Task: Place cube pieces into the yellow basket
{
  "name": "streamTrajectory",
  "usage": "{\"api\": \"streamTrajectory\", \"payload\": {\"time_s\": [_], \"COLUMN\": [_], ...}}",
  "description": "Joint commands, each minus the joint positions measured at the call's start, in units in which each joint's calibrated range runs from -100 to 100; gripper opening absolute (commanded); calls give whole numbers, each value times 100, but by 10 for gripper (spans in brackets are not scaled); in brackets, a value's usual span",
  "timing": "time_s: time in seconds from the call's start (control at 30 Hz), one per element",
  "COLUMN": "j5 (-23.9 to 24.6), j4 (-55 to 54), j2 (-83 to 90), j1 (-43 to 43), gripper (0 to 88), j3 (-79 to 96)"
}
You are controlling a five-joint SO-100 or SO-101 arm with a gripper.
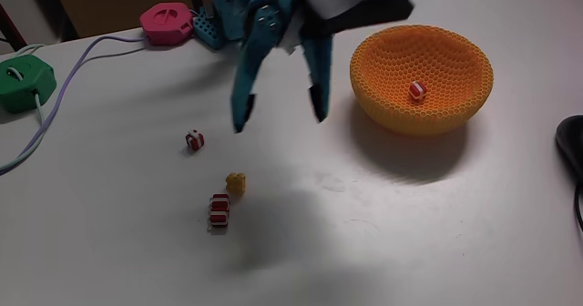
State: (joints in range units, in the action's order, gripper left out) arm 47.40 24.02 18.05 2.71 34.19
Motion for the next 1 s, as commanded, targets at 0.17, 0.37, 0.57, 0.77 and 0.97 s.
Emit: {"api": "streamTrajectory", "payload": {"time_s": [0.17, 0.37, 0.57, 0.77, 0.97], "j5": [469, 454, 440, 313, 122], "j4": [-3679, -4574, -4965, -5077, -5373], "j2": [-233, -782, -1729, -2440, -2620], "j1": [-793, -1035, -1063, -1082, -1240], "gripper": [462, 460, 438, 406, 61], "j3": [2470, 2893, 2470, 2065, 2056]}}
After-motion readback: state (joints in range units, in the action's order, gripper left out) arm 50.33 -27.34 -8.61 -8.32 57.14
